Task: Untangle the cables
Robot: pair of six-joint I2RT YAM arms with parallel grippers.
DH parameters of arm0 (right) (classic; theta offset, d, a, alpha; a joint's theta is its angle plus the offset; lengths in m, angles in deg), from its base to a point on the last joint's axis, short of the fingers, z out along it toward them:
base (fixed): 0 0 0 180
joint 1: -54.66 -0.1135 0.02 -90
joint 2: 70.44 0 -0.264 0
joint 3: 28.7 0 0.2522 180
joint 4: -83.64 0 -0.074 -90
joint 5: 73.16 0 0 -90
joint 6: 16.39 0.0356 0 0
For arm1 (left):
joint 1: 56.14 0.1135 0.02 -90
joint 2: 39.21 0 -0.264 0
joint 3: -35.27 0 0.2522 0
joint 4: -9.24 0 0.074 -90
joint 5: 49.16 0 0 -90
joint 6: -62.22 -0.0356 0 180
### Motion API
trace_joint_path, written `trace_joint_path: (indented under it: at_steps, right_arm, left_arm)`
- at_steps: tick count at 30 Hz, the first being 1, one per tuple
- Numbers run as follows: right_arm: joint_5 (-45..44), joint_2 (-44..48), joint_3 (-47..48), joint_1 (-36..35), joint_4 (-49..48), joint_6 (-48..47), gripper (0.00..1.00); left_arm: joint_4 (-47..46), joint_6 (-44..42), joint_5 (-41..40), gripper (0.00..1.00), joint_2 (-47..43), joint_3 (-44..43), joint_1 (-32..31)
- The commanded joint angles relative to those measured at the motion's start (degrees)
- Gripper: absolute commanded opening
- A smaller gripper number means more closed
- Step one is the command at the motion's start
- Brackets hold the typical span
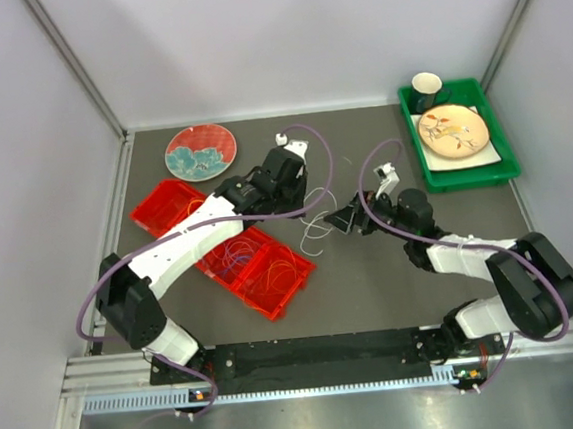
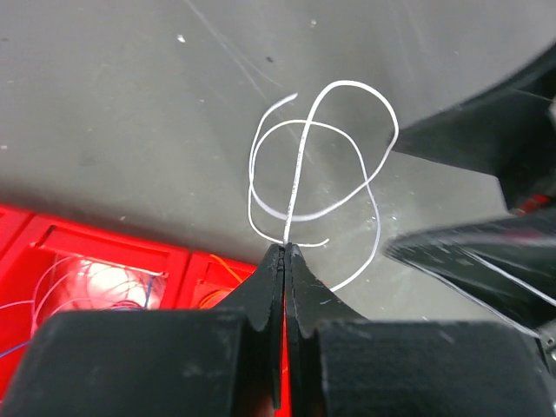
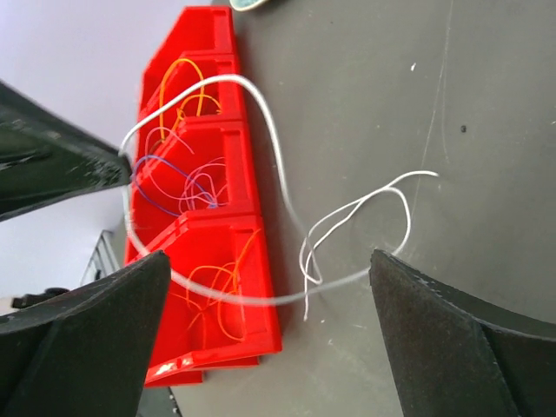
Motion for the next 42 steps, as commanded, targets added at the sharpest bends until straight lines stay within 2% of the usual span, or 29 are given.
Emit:
trace_joint_path:
  at_steps: [1, 4, 7, 8, 11, 16, 23, 34, 37, 40, 42]
  right_arm:
    - [-1.68, -2.83, 3.45, -1.11, 1.26, -3.15, 0.90]
    - [-1.94, -3.71, 4.07, -1.02, 1.87, -3.24, 0.77]
    - [-2.91, -3.10, 4.16, -1.02, 2.92, -3.85, 0.66]
    - [-3.61, -2.84, 3.98, -1.11, 3.28, -3.94, 0.56]
    - [-5.36, -2.31, 3.80, -1.02, 4.16, -4.21, 0.41]
    - [-5.63, -2.57, 4.07, -1.02, 4.51, -4.21, 0.40]
    - [-6.43, -2.40, 4.24, -1.11, 5.39, -4.29, 0.40]
    - [-6.51, -2.22, 4.24, -1.11, 5.92, -4.47, 0.39]
    - [-6.60, -2.31, 4.07, -1.02, 5.83, -4.38, 0.36]
    - [-6.78, -2.31, 4.16, -1.11, 5.92, -4.47, 0.26]
    - [-6.87, -2.48, 4.24, -1.20, 6.09, -4.47, 0.25]
  left_arm:
    - [-2.76, 0.11, 5.08, 0.00, 0.99, -2.00, -0.14]
    - [-3.02, 0.12, 9.47, 0.00, 0.90, -2.52, -0.32]
    - [-2.41, 0.03, 10.01, 0.00, 0.29, -3.58, -0.67]
    - [-1.97, 0.20, 9.92, 0.00, 0.03, -4.01, -0.76]
    - [0.57, 1.08, 10.97, 0.00, -0.76, -6.03, -0.76]
    - [4.61, 3.36, 18.09, 0.00, -1.56, -8.76, -0.76]
    - [7.43, 4.33, 18.01, 0.00, -4.72, -14.11, -0.76]
    - [10.34, 3.98, 16.87, 0.00, -4.46, -23.26, -0.67]
    - [10.42, 3.81, 16.25, 0.00, -4.28, -23.79, -0.58]
    - [10.60, 3.98, 15.20, 0.00, -4.46, -23.88, -0.58]
    - [10.43, 4.07, 14.93, 0.00, -4.72, -23.88, -0.58]
